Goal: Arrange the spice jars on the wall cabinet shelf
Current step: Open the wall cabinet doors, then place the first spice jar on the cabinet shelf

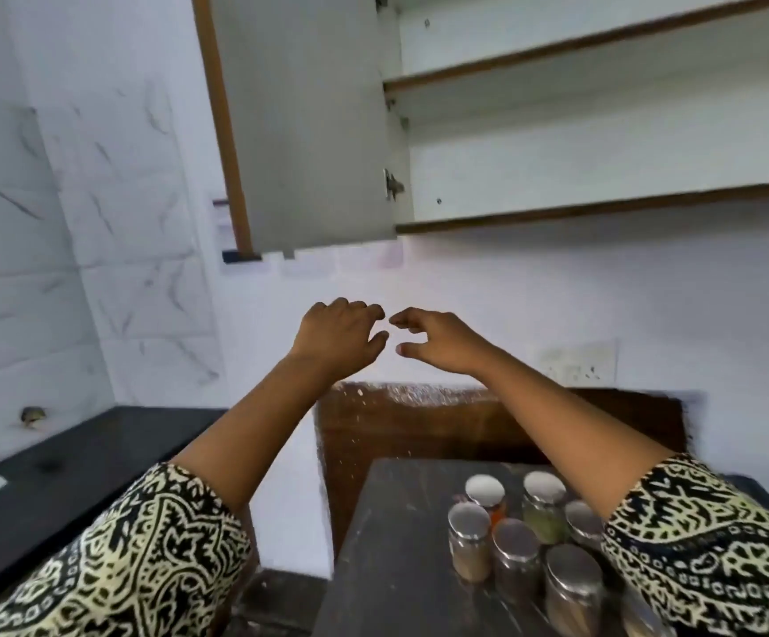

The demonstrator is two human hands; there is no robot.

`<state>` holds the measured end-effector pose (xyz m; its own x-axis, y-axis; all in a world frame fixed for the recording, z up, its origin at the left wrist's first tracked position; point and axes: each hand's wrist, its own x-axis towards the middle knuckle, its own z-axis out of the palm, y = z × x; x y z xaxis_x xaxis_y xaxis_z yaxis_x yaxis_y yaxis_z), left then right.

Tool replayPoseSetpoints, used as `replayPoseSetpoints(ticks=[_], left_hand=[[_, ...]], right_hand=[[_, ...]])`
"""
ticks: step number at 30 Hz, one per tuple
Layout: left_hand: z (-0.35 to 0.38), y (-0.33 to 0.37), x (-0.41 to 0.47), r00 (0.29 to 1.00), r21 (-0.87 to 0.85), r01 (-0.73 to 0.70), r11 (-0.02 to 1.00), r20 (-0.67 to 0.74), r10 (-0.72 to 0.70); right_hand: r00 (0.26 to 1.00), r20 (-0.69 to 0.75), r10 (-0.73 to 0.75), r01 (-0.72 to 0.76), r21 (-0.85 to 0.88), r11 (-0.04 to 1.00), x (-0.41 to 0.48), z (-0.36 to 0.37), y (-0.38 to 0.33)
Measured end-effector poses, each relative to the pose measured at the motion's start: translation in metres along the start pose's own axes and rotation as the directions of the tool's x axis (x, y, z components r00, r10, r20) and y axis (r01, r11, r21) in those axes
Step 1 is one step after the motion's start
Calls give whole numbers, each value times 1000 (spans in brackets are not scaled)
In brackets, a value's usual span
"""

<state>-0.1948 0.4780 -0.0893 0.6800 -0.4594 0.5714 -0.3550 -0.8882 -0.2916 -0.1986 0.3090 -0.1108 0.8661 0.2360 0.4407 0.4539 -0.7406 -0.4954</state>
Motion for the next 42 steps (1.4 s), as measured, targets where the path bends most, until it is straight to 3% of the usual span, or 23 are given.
replayPoseSetpoints(ticks=[5,10,16,19,24,28,32,37,42], left_hand=[[99,59,-7,951,-289,16,957,300,75],[212,121,-12,772,-369,28,929,598,214],[318,168,-26,651,-396,125,910,724,226],[356,174,-35,625,-409,173,896,748,221],[385,173,-43,699,-521,312,794,692,179],[379,163,-38,715,-569,362,738,677,172],[349,140,-19,748,-643,359,677,631,203],[285,100,24,854,-786,281,551,467,231],[224,86,78,941,-939,240,247,288,178]], right_hand=[[976,131,175,-160,-123,980,-36,32,83],[881,340,328,-238,-282,930,-57,83,176],[771,463,437,-233,-434,870,-65,148,255],[780,475,407,-147,-494,857,-68,176,279],[849,425,313,-78,-486,870,-68,205,307],[853,438,285,-144,-327,934,-68,206,310],[882,398,253,-210,-149,966,-53,178,293],[947,253,198,-222,68,973,-30,106,255],[983,38,180,-184,187,965,-6,30,224]])
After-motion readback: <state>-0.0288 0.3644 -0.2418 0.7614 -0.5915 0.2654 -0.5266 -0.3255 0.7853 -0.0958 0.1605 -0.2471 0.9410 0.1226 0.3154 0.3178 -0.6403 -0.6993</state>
